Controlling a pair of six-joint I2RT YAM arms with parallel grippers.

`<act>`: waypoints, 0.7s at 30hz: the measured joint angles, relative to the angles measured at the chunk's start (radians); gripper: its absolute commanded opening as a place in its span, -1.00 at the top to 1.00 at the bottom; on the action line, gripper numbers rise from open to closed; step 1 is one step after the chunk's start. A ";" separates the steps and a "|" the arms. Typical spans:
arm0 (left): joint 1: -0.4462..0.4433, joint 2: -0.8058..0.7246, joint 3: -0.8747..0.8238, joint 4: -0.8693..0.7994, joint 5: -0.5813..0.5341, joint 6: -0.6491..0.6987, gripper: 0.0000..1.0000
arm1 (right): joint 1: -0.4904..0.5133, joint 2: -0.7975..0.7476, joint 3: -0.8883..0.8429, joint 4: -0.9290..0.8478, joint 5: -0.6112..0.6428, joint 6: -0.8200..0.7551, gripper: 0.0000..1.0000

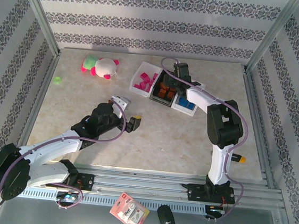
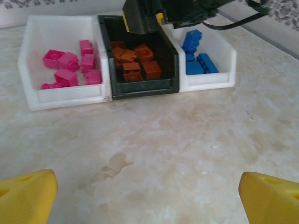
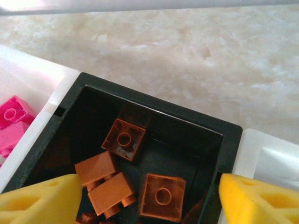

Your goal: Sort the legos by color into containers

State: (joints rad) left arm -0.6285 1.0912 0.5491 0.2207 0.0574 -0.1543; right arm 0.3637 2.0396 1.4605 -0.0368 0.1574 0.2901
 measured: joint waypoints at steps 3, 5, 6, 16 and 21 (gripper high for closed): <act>0.000 -0.006 0.000 -0.007 -0.062 -0.019 -0.98 | 0.000 -0.010 -0.010 0.007 -0.013 -0.005 -0.76; 0.000 -0.009 0.001 -0.023 -0.098 -0.028 -0.98 | 0.001 -0.039 -0.042 0.016 -0.025 -0.008 -0.77; 0.000 -0.008 0.005 -0.037 -0.116 -0.031 -0.98 | 0.001 -0.064 -0.068 0.027 -0.035 -0.011 -0.78; 0.065 0.069 0.159 -0.299 -0.222 -0.092 -0.98 | 0.105 -0.417 -0.408 0.201 -0.060 -0.087 -0.77; 0.136 0.167 0.242 -0.438 -0.219 -0.137 -0.85 | 0.224 -0.530 -0.529 0.237 -0.062 -0.149 -0.77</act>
State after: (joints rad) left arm -0.4927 1.2579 0.7914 -0.2169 -0.1612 -0.2913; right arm 0.5880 1.5093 0.9318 0.2005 0.0956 0.1410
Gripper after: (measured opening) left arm 0.958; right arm 0.887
